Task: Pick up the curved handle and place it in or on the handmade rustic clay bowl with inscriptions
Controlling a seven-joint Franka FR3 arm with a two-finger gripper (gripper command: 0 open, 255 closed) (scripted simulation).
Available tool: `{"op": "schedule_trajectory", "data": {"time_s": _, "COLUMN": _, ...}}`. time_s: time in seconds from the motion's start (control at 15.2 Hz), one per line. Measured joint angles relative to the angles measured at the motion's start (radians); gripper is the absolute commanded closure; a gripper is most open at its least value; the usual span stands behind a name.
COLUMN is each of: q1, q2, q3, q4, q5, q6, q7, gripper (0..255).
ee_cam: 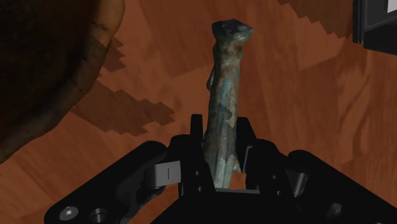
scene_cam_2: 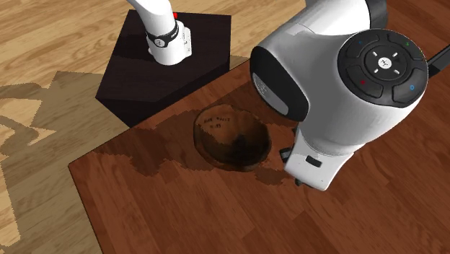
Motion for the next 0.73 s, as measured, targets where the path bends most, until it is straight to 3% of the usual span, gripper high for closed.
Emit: {"op": "schedule_trajectory", "data": {"time_s": 0.73, "q1": -0.01, "q2": -0.057, "q3": 0.012, "q4": 0.076, "q5": 0.023, "q6": -0.128, "q7": -0.001, "gripper": 255}}
